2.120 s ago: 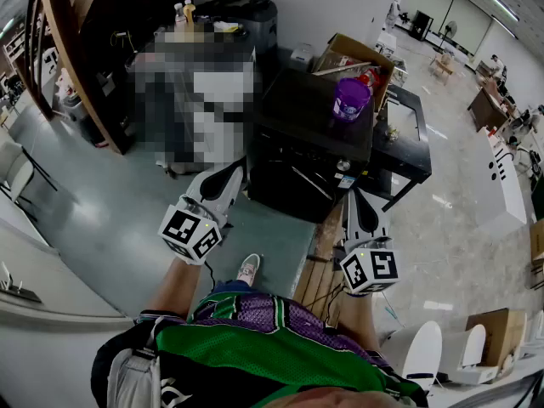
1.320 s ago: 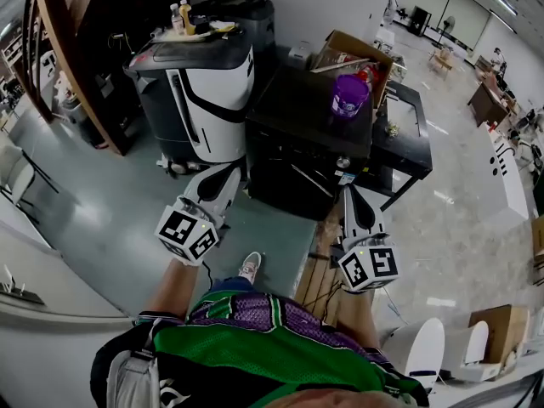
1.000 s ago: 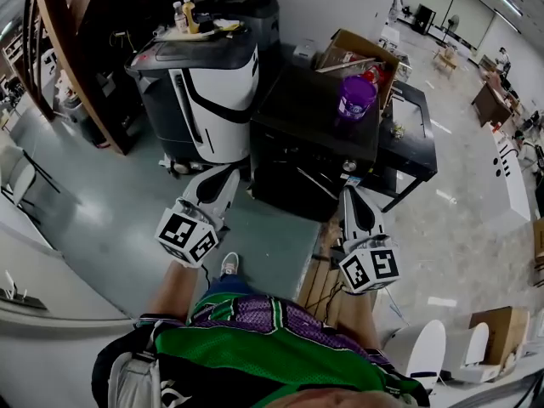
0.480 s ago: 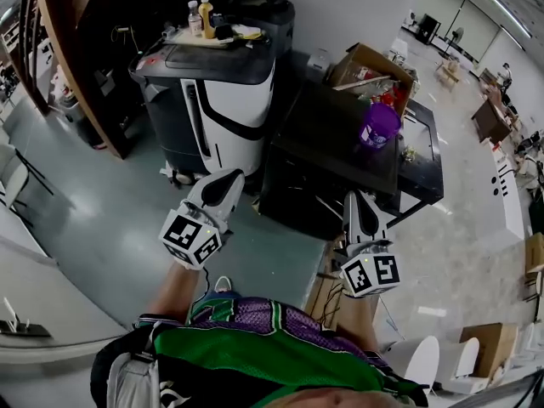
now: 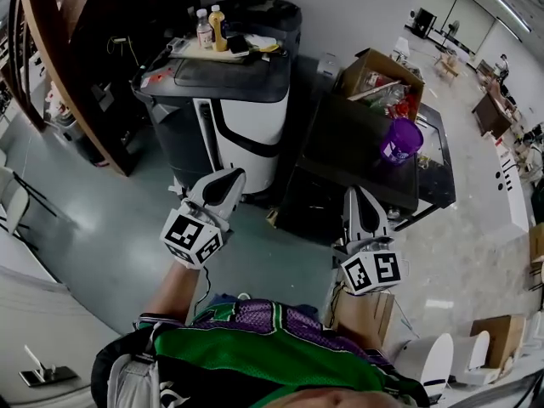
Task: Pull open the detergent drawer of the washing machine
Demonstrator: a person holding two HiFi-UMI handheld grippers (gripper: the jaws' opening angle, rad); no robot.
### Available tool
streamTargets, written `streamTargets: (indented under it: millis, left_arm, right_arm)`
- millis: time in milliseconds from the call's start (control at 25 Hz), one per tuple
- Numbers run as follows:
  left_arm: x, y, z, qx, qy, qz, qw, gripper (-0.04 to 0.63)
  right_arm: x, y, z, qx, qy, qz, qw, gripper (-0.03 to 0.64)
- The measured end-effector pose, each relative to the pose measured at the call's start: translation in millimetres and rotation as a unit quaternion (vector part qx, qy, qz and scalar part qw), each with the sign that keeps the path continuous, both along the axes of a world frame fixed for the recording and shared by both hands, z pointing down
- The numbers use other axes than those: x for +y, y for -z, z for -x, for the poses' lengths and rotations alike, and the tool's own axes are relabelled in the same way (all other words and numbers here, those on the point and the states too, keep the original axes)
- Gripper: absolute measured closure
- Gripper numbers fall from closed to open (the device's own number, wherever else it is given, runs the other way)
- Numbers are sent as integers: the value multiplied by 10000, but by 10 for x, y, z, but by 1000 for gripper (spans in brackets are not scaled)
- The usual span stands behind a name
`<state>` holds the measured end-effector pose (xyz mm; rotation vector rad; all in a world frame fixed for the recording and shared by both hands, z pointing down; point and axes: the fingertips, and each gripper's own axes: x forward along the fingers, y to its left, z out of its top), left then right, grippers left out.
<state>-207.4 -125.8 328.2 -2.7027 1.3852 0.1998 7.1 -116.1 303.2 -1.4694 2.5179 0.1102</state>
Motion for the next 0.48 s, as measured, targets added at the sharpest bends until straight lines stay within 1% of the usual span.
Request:
streamTargets:
  millis: [120, 240, 360, 400, 440, 480]
  left_arm:
    - [-177, -16, 94, 117, -4, 18, 9999, 577]
    - [-322, -31, 69, 193, -40, 8, 9998, 577]
    - [-405, -37, 7, 272, -39, 21, 9996, 577]
    - [-421, -43, -28, 276, -52, 28, 9996, 577]
    - [-439, -45, -67, 267, -71, 26, 9996, 577]
    - [-457, -40, -105, 253, -88, 13, 9996, 577]
  right_arm:
    - [-121, 12, 62, 122, -35, -36, 9999, 617]
    - [-258, 24, 36, 208, -53, -64, 9997, 617]
    - [-357, 31, 67, 357, 60, -84, 9993, 617]
    - [-379, 34, 77, 396, 132, -79, 9991, 592]
    - [-402, 38, 77, 408, 200, -72, 9989, 551]
    - [-430, 41, 68, 397, 255, -60, 9989, 533]
